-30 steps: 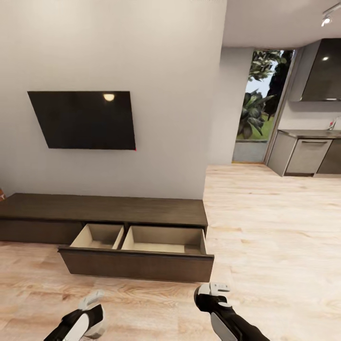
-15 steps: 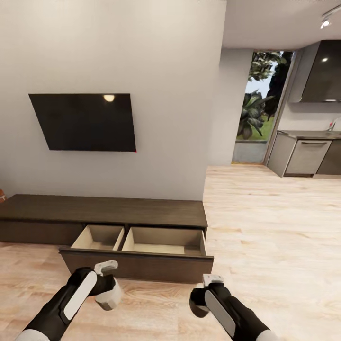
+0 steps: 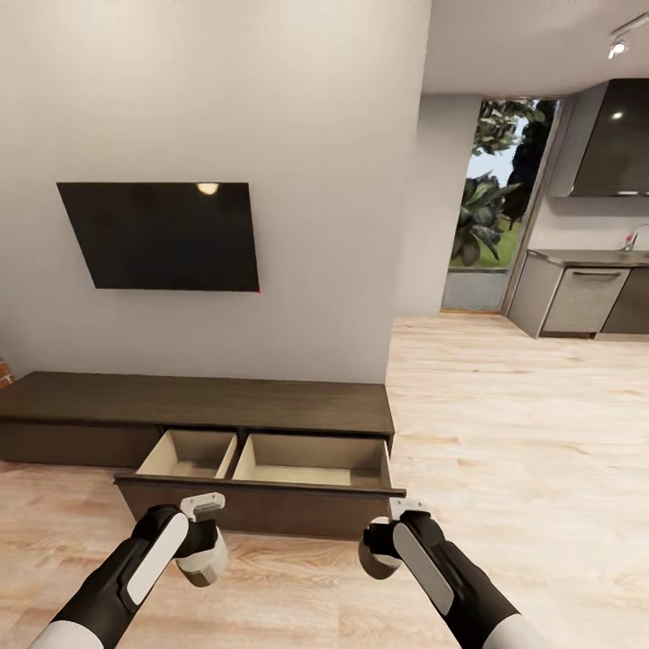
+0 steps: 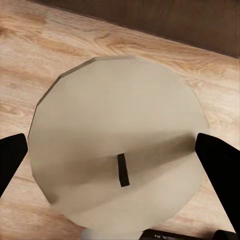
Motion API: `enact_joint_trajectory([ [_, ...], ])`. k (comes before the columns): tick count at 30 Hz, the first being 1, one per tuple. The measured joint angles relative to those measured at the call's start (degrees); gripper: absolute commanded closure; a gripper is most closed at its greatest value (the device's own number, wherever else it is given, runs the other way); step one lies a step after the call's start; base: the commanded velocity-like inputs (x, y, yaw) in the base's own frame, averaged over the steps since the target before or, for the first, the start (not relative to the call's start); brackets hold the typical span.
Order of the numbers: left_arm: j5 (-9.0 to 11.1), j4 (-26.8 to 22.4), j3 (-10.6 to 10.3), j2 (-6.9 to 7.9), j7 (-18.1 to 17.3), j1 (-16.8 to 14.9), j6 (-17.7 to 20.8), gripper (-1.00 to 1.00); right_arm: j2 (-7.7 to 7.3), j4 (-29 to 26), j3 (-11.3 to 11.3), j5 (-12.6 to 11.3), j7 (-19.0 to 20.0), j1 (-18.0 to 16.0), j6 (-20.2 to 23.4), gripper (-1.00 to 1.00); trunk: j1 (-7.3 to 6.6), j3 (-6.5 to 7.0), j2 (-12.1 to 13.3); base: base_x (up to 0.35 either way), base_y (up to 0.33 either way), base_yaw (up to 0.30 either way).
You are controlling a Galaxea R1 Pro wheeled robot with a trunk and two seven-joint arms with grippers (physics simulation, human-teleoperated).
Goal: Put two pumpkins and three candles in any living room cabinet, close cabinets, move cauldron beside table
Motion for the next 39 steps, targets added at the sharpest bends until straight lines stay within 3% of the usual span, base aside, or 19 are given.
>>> enact_joint_trajectory([
  [23, 0.0, -0.7, 0.2, 0.40, -0.1, 0.0, 0.0, 1.00, 0.04, -0.1, 0.0, -0.2, 0.1, 0.0, 0.0, 1.00, -0.45, 1.15, 0.8, 0.006, 0.068, -0.136],
  [39, 0.0, -0.6, 0.2, 0.31, -0.1, 0.0, 0.0, 1.00, 0.03, 0.0, 0.0, -0.2, 0.1, 0.0, -0.1, 1.00, -0.47, 1.16, 0.8, 0.259, 0.042, -0.002],
])
